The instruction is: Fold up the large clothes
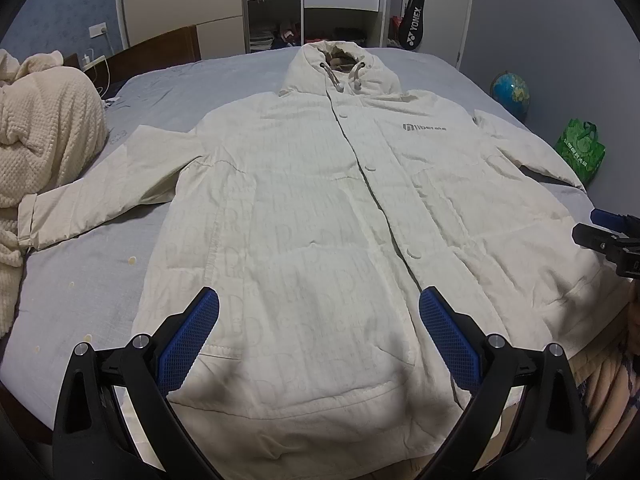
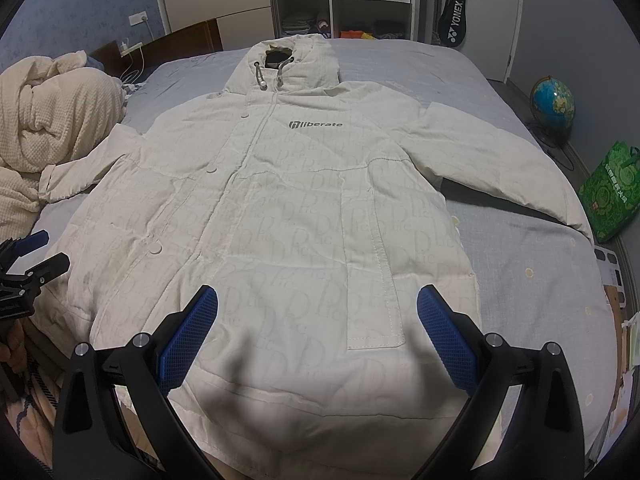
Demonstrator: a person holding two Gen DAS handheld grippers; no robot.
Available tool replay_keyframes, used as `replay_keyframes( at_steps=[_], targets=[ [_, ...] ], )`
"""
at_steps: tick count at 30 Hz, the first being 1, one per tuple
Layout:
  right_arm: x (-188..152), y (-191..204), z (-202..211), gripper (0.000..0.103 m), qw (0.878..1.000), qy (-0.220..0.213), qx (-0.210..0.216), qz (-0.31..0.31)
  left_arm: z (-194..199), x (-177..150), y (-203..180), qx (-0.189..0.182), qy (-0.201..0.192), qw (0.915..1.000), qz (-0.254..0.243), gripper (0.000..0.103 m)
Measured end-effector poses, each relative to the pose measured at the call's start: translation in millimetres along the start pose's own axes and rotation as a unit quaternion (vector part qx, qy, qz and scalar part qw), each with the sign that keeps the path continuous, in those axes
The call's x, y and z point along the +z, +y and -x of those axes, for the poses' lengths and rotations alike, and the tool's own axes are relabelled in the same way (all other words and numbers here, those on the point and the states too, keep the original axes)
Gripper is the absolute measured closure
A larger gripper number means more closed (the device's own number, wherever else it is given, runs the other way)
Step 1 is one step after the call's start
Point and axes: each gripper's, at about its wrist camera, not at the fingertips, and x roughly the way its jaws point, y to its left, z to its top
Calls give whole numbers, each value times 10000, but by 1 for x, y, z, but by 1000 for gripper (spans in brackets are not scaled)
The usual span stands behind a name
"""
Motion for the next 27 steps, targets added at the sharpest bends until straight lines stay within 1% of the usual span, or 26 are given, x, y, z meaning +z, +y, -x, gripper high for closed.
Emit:
replay_keyframes(
  at_steps=[5,9,14,17,19,21,23,24,27],
  targets=[
    [-3,-1,-1,8,10000,-2,8,-20,-1,0,-1,14,38,10000,4,6],
    [-4,-1,-1,8,10000,0,12,-25,-1,1,2,1,58,9999,109,6],
    [-1,-4,0,8,10000,28,58,-66,-6,11,13,-115,340,9987,375,7],
    [2,-14,3,8,9993,46,233,-278,-2,19,21,47,322,9991,282,7],
    [6,-25,4,8,9982,85,333,-481,0,23,26,178,269,9994,144,7],
    [11,-41,8,8,9974,71,328,-631,-2,26,34,275,265,9992,72,7],
    [15,-60,12,8,9962,32,333,-799,-6,25,42,227,341,9990,155,7],
    [17,-72,14,8,9947,21,379,-957,-8,24,45,183,380,9988,249,7],
    [23,-118,14,8,9874,-54,415,-1528,-7,21,49,101,340,9989,301,7]
  ],
)
